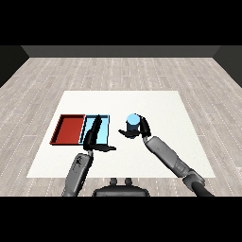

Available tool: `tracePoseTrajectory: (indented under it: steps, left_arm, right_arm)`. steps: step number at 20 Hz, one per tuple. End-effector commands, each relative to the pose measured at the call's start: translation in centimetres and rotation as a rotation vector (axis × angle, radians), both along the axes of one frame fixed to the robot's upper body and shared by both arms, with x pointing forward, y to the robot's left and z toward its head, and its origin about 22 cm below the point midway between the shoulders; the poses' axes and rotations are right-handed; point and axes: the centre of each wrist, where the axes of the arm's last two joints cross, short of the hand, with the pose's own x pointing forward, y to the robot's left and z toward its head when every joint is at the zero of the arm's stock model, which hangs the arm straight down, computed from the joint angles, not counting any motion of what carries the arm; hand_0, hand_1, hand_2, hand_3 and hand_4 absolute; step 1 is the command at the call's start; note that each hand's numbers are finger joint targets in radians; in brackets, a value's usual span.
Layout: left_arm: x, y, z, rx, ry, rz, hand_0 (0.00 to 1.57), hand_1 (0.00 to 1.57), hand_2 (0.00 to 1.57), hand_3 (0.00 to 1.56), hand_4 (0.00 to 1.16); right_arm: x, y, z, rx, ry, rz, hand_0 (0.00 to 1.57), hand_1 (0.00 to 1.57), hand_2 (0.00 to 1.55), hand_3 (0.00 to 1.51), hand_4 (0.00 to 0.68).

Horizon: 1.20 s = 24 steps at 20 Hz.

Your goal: Pick the blue can and put it in the blue box

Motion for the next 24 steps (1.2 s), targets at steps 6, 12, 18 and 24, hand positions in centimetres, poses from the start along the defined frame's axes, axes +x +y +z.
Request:
tracePoseTrajectory:
  steps: [6, 12, 18, 24]
  left_arm:
    - [1.6, -2.6, -0.3, 0.016, 0.038, -0.021, 0.00, 0.00, 0.00, 0.00, 0.00]
    - [1.0, -2.3, -0.2, -0.012, 0.047, -0.064, 0.00, 0.00, 0.00, 0.00, 0.00]
    - [1.0, -3.6, -2.3, -0.042, 0.053, -0.075, 0.00, 0.00, 0.00, 0.00, 0.00]
    - [2.1, -3.4, -0.7, -0.009, 0.040, -0.065, 0.00, 0.00, 0.00, 0.00, 0.00]
  right_arm:
    - [1.0, 0.1, 2.7, 0.007, -0.061, 0.024, 1.50, 1.50, 1.46, 1.39, 0.611]
    - [-0.5, 1.9, 2.5, 0.020, -0.088, 0.023, 1.47, 1.47, 1.44, 1.38, 0.581]
    - [-1.9, 0.9, 4.9, -0.008, -0.131, 0.024, 1.47, 1.47, 1.44, 1.38, 0.595]
    - [-2.2, 3.1, 3.9, -0.005, -0.119, 0.029, 1.48, 1.48, 1.45, 1.38, 0.576]
